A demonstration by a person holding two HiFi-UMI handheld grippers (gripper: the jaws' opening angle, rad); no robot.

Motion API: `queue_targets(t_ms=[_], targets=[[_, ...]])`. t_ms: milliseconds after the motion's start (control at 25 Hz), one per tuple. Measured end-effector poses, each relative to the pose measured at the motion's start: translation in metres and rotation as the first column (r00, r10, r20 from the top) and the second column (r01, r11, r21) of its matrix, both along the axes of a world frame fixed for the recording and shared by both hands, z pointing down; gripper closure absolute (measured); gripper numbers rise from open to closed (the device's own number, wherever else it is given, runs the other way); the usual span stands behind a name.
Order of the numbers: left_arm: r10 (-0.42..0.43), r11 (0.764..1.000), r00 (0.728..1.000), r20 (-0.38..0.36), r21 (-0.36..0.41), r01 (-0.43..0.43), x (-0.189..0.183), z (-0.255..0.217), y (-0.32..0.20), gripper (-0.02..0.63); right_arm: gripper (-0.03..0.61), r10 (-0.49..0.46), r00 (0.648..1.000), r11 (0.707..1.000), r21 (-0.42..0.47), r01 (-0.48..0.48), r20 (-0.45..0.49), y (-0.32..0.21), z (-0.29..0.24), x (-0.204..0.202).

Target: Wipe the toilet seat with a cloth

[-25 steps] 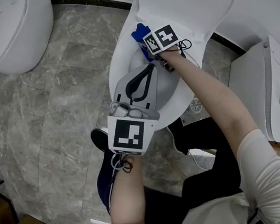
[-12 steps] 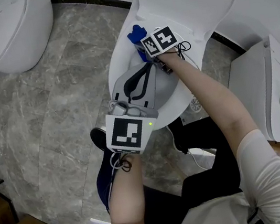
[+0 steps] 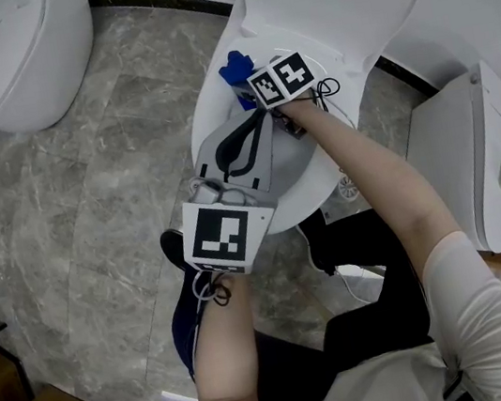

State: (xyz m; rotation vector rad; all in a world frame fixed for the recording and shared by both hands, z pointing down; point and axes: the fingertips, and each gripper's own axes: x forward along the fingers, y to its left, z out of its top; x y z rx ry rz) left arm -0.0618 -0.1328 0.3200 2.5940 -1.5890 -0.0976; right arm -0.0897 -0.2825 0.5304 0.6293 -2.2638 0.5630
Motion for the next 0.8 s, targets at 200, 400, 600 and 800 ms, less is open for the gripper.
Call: queue_targets(t_ms=[200,400,600,800], targets=[[-0.013,1.000,1.000,0.016,-0.005,0.014,-0.005,0.003,-0.001,0.604,0.494,-0.032,0.999,0.999,-0.008,0.032,0.021,0.007,-0.001,-0.005],[-0.031,0.999,0.999,0.025,-0.013,0.032,-0.010,0.007,-0.002,0.604,0.494,-0.043,0.998,0.999,-0.011,0.044,0.042,0.014,0.000,-0.007],[-0.060,0.998,0.998,0.020,-0.021,0.061,-0.018,0.008,-0.003,0.604,0.494,-0.050,0.997,0.999,0.001,0.050,0.052,0.016,-0.001,-0.007],[-0.070,0.997,0.997,0.017,-0.026,0.070,-0.022,0.010,-0.003,0.604,0.494,-0.053,0.998,0.998,0.037,0.052,0.045,0.016,-0.005,-0.004]])
